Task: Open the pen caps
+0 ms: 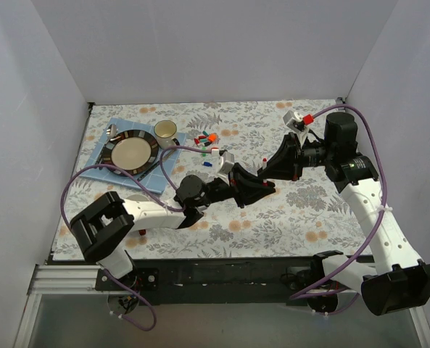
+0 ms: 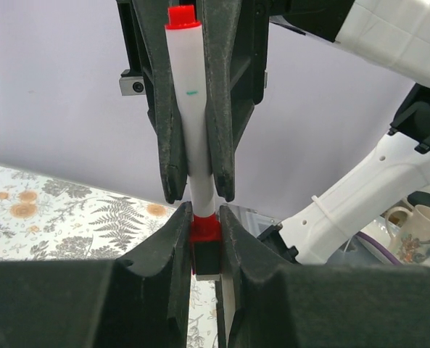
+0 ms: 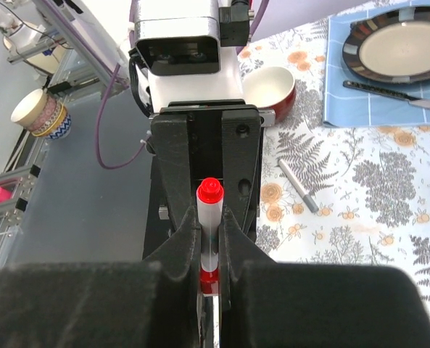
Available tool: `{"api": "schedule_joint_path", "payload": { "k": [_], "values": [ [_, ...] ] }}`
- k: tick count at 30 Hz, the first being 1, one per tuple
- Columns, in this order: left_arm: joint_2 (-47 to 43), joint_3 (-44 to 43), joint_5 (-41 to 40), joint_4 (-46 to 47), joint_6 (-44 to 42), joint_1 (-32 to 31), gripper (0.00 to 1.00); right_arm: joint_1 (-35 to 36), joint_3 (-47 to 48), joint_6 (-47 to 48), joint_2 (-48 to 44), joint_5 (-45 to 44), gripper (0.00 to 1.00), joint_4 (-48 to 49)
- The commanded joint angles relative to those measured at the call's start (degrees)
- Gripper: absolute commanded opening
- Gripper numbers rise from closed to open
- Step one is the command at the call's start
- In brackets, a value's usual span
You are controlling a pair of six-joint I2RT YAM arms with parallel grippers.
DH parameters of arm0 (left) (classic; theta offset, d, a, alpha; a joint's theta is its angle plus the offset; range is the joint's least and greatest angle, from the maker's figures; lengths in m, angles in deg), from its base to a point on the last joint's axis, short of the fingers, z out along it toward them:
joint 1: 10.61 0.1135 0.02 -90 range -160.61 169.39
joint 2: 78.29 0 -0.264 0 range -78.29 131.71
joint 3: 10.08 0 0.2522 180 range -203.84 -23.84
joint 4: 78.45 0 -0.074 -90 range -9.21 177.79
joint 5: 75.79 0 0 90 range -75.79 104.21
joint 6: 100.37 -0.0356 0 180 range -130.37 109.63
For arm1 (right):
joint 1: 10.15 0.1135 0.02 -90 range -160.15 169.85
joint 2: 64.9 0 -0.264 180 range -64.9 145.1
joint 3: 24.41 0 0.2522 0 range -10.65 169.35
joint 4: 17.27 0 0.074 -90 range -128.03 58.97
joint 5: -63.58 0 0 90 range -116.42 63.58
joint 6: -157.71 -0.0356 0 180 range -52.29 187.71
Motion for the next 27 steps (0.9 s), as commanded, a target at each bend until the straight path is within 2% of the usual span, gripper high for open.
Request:
{"api": "schedule_joint_path", "payload": {
  "k": [1,3,11,16,19,23,27],
  "values": [
    [12.42,8.15,27.36,-27.3,3.91,-4.53,0.0,-1.21,12.97,2.21,-3.19,-3.56,0.01,19.03],
    [14.35,8.42,28.69,-25.99,6.27,-4.62,0.0,-1.48,13.32,2.3,-2.93,-4.7,0.01,17.53],
    [14.01,9.21,27.81,-30.19,4.45,-4.62,0.0,-3.58,18.49,0.2,-0.3,-12.26,0.01,17.61],
    [13.49,9.03,26.68,-32.3,3.31,-4.71,0.0,-6.48,22.72,-10.06,3.13,-11.75,0.01,24.11],
    [10.77,9.21,26.14,-32.84,2.51,-4.8,0.0,-7.45,21.5,-12.29,2.79,-10.86,0.01,26.41],
    [7.78,8.25,25.35,-34.41,1.37,-4.71,0.0,-7.72,15.53,-9.32,1.03,-12.18,0.01,24.75],
    [4.09,7.8,23.95,-35.47,1.19,-4.62,0.0,-7.72,9.56,-1.14,-0.2,-19.44,0.01,15.88]
  ]
}}
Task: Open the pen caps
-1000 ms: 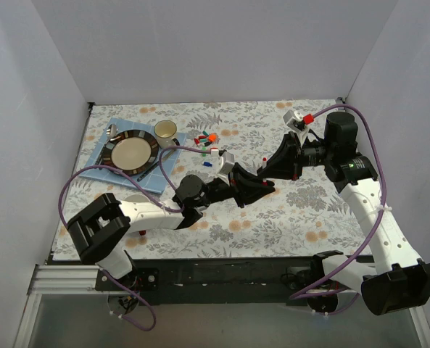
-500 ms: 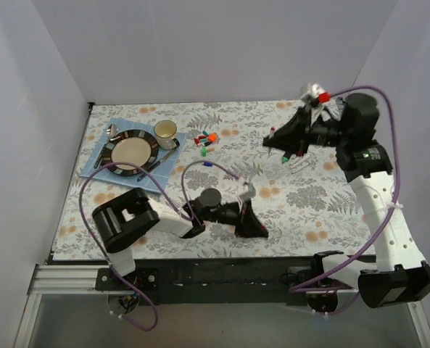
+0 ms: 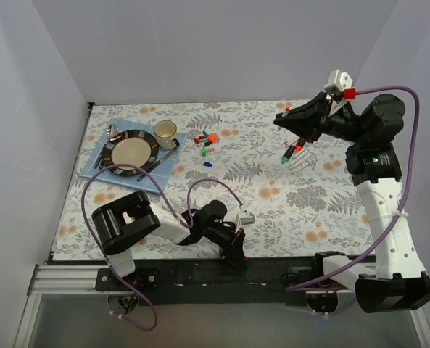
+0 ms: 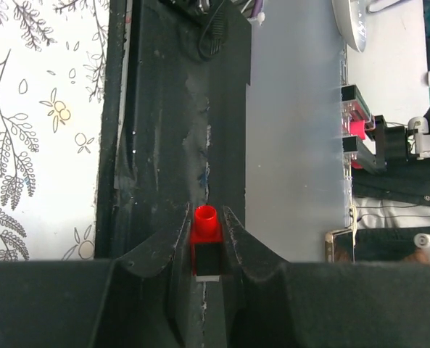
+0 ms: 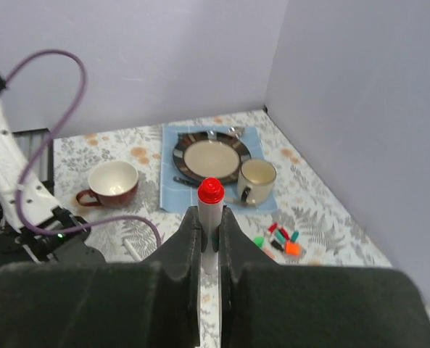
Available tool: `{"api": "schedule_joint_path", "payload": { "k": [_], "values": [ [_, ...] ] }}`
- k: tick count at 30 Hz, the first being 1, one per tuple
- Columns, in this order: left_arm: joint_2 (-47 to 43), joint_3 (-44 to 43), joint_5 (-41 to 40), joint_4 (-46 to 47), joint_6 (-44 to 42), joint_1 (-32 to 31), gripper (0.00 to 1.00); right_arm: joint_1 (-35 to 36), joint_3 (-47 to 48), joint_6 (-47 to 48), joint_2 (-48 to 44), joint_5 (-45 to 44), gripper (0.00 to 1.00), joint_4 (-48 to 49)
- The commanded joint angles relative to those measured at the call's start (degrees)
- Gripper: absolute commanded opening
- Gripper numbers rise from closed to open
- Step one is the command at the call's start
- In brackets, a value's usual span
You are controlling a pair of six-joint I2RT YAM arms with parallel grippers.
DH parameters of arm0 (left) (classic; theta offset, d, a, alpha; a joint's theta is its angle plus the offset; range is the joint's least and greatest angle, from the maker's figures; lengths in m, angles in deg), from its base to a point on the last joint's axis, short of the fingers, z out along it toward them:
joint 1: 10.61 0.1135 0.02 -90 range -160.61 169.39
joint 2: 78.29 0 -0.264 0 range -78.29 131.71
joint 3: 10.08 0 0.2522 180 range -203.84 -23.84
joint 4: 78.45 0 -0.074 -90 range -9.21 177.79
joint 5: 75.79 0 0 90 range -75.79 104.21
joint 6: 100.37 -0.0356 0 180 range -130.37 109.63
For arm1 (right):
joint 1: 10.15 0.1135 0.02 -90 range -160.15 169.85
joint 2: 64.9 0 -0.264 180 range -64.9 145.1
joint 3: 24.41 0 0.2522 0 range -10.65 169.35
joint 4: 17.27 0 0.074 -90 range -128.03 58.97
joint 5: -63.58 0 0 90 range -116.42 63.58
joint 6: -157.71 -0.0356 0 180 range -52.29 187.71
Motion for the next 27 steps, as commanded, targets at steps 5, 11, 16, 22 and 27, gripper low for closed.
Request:
{"api": "schedule_joint_path", "payload": {
  "k": [5,11,16,22,27],
  "values": [
    [-13.3,-0.85,-4.7,-3.9,-1.5,1.23,0.0,-0.37,-19.3,9.93,-3.76,-22.94,0.01,-8.85],
    [-23.24,2.93,-17.43,-6.09,2.54,7.82,0.0,-0.37,-33.56,1.59,-4.65,-41.76,0.01,-3.84],
    [-23.44,-0.74,-25.17,-11.79,5.97,16.95,0.0,-5.71,-38.59,-7.97,0.52,-47.41,0.01,1.08],
    [-19.21,-9.1,-37.57,-22.87,5.8,23.29,0.0,-14.42,-38.33,-14.68,11.15,-40.64,0.01,0.91],
    [-15.52,-13.41,-43.9,-26.48,5.53,26.81,0.0,-16.37,-40.25,-18.28,14.25,-39.41,0.01,3.27]
  ]
}}
